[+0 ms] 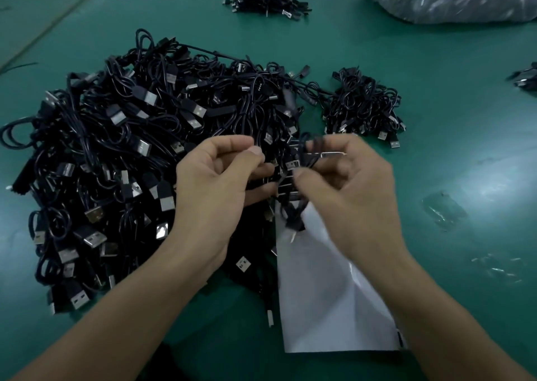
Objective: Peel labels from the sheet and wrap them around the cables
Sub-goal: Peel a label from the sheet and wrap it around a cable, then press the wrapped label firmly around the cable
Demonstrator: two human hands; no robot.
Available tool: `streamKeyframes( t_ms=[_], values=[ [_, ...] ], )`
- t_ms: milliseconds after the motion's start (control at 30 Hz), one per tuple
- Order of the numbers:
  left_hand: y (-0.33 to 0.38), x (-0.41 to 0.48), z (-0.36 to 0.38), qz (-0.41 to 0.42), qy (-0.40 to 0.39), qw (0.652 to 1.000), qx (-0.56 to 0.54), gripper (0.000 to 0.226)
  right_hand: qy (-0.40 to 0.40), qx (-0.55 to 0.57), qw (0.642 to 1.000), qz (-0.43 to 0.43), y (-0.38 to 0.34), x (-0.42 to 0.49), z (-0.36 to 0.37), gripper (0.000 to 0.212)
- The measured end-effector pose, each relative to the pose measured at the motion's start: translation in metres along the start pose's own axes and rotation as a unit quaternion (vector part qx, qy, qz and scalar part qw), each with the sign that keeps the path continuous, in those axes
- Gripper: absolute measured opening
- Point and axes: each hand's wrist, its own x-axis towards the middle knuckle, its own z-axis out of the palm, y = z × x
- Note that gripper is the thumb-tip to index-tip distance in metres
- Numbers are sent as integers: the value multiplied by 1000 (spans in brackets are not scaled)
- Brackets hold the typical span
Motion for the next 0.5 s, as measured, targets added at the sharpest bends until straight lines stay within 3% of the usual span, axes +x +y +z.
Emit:
streamKeyframes(
  t_ms=[233,367,500],
  values=[
    [2,-1,-1,-12,-16,1000,18,11,113,-197,974,-21,3,85,-49,20],
    [4,-2,0,-17,-21,999,19,9,107,-290,951,-2,7,141,-56,12],
    [4,-2,0,-15,-21,999,33,10,83,-336,937,52,20,176,-53,21]
  ],
)
